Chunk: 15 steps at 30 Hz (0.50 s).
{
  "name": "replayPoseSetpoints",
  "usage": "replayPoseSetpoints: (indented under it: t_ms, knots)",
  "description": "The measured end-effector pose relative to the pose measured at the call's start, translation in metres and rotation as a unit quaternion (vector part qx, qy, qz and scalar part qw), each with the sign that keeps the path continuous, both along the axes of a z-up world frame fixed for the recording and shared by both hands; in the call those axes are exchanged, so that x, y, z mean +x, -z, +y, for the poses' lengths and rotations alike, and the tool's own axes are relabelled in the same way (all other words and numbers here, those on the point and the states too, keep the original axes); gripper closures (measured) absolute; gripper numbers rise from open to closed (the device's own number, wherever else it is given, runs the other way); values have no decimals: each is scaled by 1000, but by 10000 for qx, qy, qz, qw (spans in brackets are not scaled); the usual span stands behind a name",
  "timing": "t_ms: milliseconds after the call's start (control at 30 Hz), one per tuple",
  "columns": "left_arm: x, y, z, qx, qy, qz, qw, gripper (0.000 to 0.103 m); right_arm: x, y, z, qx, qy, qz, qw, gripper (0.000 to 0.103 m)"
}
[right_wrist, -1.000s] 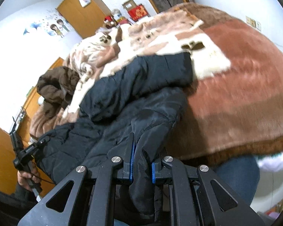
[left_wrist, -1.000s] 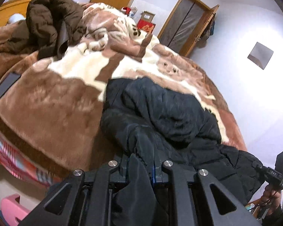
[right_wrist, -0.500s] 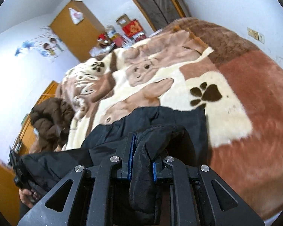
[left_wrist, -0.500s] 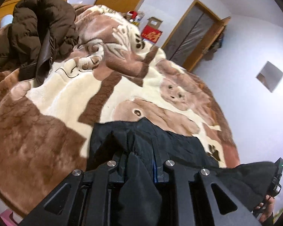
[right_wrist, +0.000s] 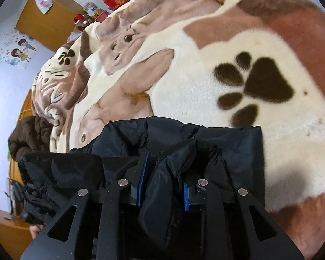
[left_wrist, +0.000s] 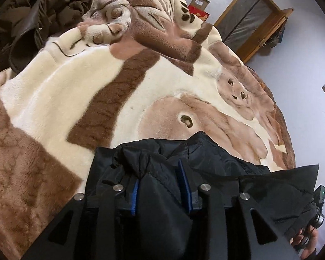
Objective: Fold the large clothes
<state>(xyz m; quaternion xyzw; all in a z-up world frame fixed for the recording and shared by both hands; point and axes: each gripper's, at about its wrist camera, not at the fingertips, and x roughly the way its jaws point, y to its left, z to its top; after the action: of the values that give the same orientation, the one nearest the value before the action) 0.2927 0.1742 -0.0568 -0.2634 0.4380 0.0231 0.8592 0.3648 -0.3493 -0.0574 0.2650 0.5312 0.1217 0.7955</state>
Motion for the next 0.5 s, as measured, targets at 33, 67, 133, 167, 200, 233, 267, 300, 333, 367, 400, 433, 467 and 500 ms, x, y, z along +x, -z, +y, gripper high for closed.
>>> replayPoseSetpoints:
  t_ms: [33, 67, 133, 167, 200, 233, 267, 300, 333, 367, 400, 433, 467, 500]
  knots:
    - [0, -4, 0, -19, 25, 22, 10000, 65, -1, -6, -4, 89, -15, 2, 10000, 71]
    - [-1, -9, 1, -65, 50, 15, 10000, 60, -2, -12, -7, 169, -19, -23, 9999, 64]
    - [-3, -23, 4, -188, 84, -101, 9997, 50, -7, -32, -14, 402, -54, -188, 9990, 49]
    - [-5, -32, 5, -208, 87, -167, 9996, 46, -8, -40, -15, 432, -36, -258, 9987, 44]
    - [-8, -41, 6, -198, 88, -241, 9995, 44, -11, -51, -18, 441, -12, -359, 9984, 43]
    - [-10, -50, 7, -182, 81, -311, 9993, 43, -12, -56, -18, 427, 2, -410, 9982, 43]
    - [-12, -58, 7, -163, 54, -370, 9992, 42, -16, -64, -19, 382, 14, -468, 9982, 43]
    - [-13, -65, 7, -163, 37, -405, 9990, 41, -20, -71, -18, 316, 5, -512, 9982, 43]
    - [-16, -73, 7, -189, 20, -453, 9988, 40, -24, -76, -16, 260, -2, -572, 9980, 43]
    - [-18, -78, 9, -211, -5, -497, 9985, 38, -24, -81, -14, 250, 9, -620, 9978, 43]
    - [-22, -86, 10, -204, -37, -557, 9982, 37, -28, -86, -15, 281, 17, -667, 9974, 43]
    - [-24, -92, 11, -160, -83, -614, 9979, 33, -30, -90, -16, 333, 41, -680, 9971, 43]
    - [-29, -101, 13, -48, -157, -758, 9970, 29, -30, -92, -17, 390, 72, -681, 9969, 43]
    - [-33, -109, 16, 26, -196, -875, 9960, 28, -30, -95, -20, 490, 95, -665, 9965, 43]
